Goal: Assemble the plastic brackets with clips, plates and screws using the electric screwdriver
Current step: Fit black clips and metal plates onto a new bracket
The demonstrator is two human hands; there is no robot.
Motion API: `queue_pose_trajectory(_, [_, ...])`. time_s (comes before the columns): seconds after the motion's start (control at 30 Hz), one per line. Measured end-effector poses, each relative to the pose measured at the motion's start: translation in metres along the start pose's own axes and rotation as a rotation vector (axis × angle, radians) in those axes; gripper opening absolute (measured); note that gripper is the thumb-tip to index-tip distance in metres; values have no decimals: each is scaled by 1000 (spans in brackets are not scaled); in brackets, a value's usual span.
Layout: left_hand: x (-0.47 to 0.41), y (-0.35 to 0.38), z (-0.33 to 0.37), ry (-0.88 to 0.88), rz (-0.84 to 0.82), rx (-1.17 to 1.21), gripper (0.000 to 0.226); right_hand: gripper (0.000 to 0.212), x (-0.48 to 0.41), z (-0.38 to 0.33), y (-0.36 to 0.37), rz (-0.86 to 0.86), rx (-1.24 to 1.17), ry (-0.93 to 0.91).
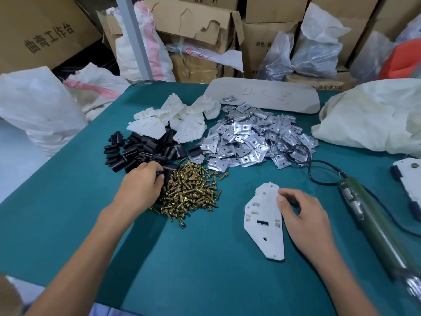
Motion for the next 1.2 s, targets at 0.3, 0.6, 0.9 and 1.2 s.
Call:
queue_pose_trajectory(0.3, [10, -22, -19, -115, 158, 396, 5, 16, 1, 6, -3, 47, -29, 30])
queue_pose_trajectory(0.6, [2, -32, -15, -103, 185, 378, 11, 12, 1, 4, -4, 59, -46, 36])
queue_pose_trajectory(0.9, [-4, -16, -18, -107, 71, 106, 19, 17, 0, 2, -5, 52, -55, 49])
queue_pose_trajectory(1.2, [5, -49, -18, -146, 183, 373, 8, 16, 1, -13, -15, 111, -98, 63])
Point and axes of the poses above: each hand's wrist, its own x-axis away from the middle knuckle, its own y-axis out of the palm, z = x × y, the point moved 10 cm from there along -x, towards the middle knuckle, and after that the axes turned 15 degrees about -y, right-handed, at the moved point
